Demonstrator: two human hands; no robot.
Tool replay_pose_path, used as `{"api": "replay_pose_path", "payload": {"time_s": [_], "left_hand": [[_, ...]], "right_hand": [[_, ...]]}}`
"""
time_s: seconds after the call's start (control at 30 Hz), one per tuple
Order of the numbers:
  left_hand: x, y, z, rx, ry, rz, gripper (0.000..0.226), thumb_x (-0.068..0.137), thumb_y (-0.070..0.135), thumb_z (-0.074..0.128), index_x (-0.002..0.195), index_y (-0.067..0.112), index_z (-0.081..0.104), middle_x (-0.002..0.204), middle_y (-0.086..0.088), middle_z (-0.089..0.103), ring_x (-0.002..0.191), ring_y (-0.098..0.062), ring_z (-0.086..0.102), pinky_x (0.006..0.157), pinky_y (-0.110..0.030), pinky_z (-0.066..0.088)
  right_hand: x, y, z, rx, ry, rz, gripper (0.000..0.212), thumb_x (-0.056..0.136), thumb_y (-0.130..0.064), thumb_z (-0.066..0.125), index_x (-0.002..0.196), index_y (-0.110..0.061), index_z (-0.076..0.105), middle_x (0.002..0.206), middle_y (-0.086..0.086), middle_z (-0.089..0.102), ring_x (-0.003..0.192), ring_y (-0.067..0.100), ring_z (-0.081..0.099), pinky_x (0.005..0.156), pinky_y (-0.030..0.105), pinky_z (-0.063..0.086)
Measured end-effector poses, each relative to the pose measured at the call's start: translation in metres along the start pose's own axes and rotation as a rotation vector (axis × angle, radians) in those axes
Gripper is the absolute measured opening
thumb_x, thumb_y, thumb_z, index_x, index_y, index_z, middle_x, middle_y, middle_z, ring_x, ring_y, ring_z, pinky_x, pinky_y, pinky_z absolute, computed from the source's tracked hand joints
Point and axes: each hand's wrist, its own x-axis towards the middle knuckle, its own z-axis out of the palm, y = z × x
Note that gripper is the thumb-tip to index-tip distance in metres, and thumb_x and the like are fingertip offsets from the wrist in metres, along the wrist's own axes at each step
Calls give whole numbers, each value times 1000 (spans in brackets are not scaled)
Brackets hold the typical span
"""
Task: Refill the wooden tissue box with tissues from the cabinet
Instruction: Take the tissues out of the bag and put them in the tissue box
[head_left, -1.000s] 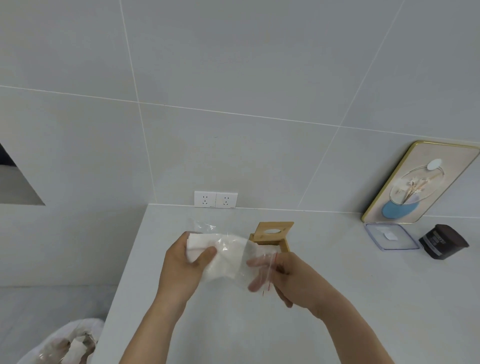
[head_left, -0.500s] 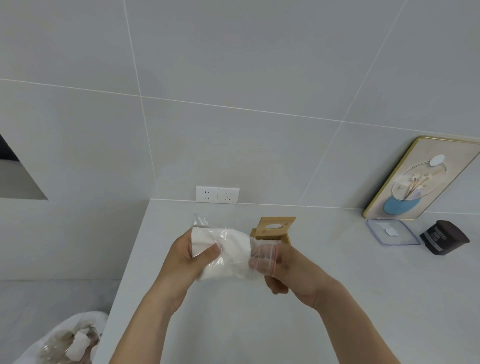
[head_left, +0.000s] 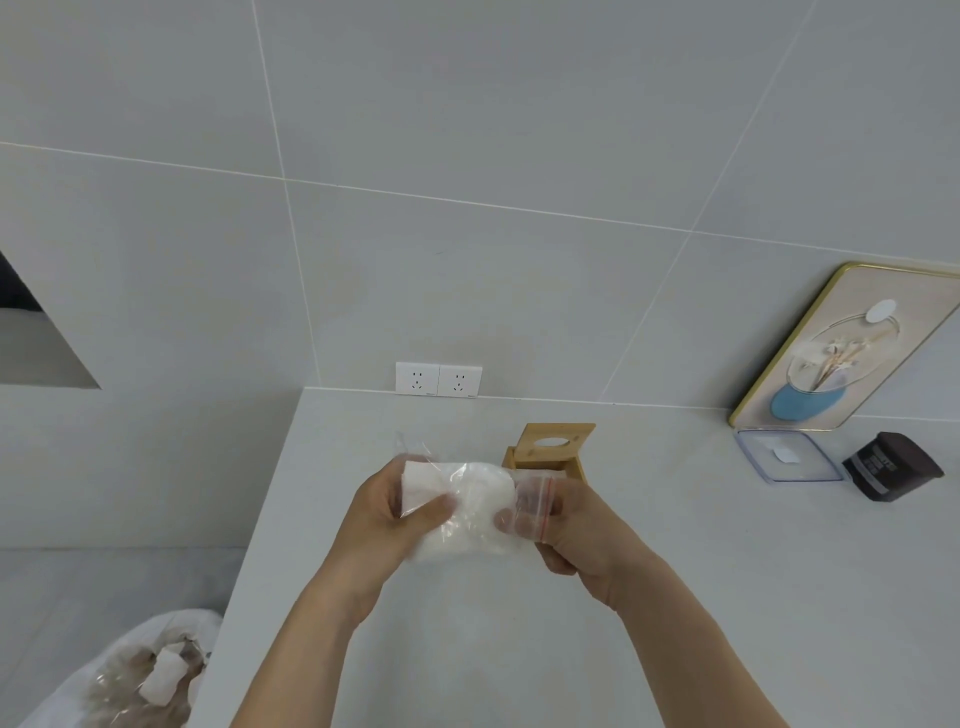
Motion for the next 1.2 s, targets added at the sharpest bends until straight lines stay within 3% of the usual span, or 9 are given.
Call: {"api": "replay_pose_path", "payload": {"time_s": [0.13,0.37,0.47,0.63,0.77,0.9,1.07,1.13,1.2], "left_hand": [[6,-12,-5,3,111,-36,22,86,9,78,104,20,70,94,-5,81,79,-20,73,67,-30,57],[8,-55,-16,-55,383,-176,25,83,14,83,103,14,68,93,-18,79,71,-17,76,64,-30,54],[6,-81,-24,-108,469,-265,28,85,11,80,109,11,66,92,-14,77,67,-16,73,64,-29,53],[5,-118,-37,-153,473,-433,33,90,12,75,119,14,60,112,-14,74,86,-23,74,70,-33,54],[8,-134,-42,-134,369,-511,61,92,4,72,144,18,44,127,-8,67,106,-30,70,78,-36,56],[11,-137,-42,187,466,-515,89,91,21,74,160,18,18,150,-11,50,129,-34,56,104,-45,47],[14,-112,-28,616,686,-299,81,83,40,78,151,15,41,148,-15,49,137,-37,46,110,-52,42],[20,-92,-14,443,569,-269,55,87,45,73,135,22,58,129,-1,65,125,-27,59,99,-40,47],[25,-73,3,191,317,-349,32,93,51,64,115,28,66,112,6,74,107,-17,69,91,-35,51]], "right_hand": [[6,9,-9,31,162,62,17,85,-10,78,98,1,75,51,-6,47,42,13,29,43,24,21],[11,28,-17,91,445,39,12,87,-6,71,86,-18,76,64,-14,71,51,-2,60,56,19,43],[11,34,-18,153,473,23,12,89,-5,69,89,-16,74,77,-4,76,72,12,69,68,31,55],[9,41,-19,246,440,99,10,92,-2,65,100,-6,70,98,12,74,93,29,73,73,41,65],[7,47,-16,257,354,139,12,94,-3,65,106,-6,68,103,13,74,97,29,73,73,41,65],[8,52,-11,270,339,171,14,95,-2,65,108,-6,68,105,15,74,96,28,74,72,39,65],[12,56,-7,326,305,248,18,95,-3,64,112,-6,67,114,18,72,100,31,73,77,42,65],[12,57,-6,345,278,265,18,94,-3,65,112,-6,68,115,19,72,98,30,73,75,40,64],[13,57,-7,366,252,274,19,94,-4,65,113,-5,68,116,19,73,94,28,74,72,37,63]]}}
